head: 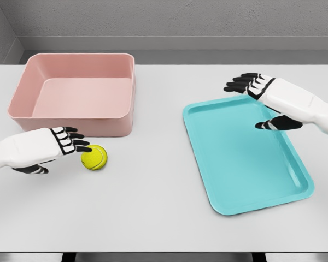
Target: Put the tennis from the blue tray into the pink basket with both arms
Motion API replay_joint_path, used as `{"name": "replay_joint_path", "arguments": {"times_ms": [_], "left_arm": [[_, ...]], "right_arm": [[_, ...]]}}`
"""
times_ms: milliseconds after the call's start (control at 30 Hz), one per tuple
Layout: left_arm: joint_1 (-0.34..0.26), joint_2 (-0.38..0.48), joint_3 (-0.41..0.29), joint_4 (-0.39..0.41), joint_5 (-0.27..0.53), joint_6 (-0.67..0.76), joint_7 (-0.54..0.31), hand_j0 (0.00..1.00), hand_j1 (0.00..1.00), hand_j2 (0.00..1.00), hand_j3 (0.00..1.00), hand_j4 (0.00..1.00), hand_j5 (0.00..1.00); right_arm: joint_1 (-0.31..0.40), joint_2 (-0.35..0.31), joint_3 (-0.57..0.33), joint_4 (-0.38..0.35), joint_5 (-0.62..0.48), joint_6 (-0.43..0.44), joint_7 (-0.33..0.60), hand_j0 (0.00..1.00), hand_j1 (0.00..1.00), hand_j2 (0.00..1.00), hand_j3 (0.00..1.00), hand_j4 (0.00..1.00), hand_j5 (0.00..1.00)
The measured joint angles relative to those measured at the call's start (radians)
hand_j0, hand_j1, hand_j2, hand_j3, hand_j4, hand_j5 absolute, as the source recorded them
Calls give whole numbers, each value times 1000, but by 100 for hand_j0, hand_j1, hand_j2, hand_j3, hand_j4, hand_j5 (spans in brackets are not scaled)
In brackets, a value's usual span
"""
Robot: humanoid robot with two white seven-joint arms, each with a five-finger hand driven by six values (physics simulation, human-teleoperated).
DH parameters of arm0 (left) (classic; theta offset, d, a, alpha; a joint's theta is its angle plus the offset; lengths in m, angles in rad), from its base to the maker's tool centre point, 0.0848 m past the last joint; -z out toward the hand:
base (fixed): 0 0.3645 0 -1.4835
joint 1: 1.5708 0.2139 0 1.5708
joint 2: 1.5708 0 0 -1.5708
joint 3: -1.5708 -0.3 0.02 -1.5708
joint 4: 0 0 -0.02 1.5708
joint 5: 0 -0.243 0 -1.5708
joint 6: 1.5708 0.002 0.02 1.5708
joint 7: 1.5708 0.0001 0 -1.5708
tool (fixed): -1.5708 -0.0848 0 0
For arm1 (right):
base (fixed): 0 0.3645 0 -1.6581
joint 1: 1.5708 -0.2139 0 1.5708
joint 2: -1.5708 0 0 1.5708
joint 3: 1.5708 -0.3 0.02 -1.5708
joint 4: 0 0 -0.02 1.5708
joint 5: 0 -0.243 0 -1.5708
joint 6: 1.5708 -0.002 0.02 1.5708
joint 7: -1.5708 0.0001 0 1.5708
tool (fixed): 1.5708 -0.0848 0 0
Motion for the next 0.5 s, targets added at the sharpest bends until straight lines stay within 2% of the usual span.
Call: {"name": "replay_joint_path", "arguments": {"times_ms": [133, 500], "left_arm": [[-18, -36, -1, 1, -29, 0, 0, 100, 100, 100, 100, 100, 100], [-34, -108, -25, 1, -78, 0, 0, 100, 100, 100, 100, 100, 100]], "right_arm": [[29, 9, -18, 5, -10, 0, 0, 100, 100, 100, 100, 100, 100], [40, 18, -26, 10, -15, 0, 0, 100, 100, 100, 100, 100, 100]]}}
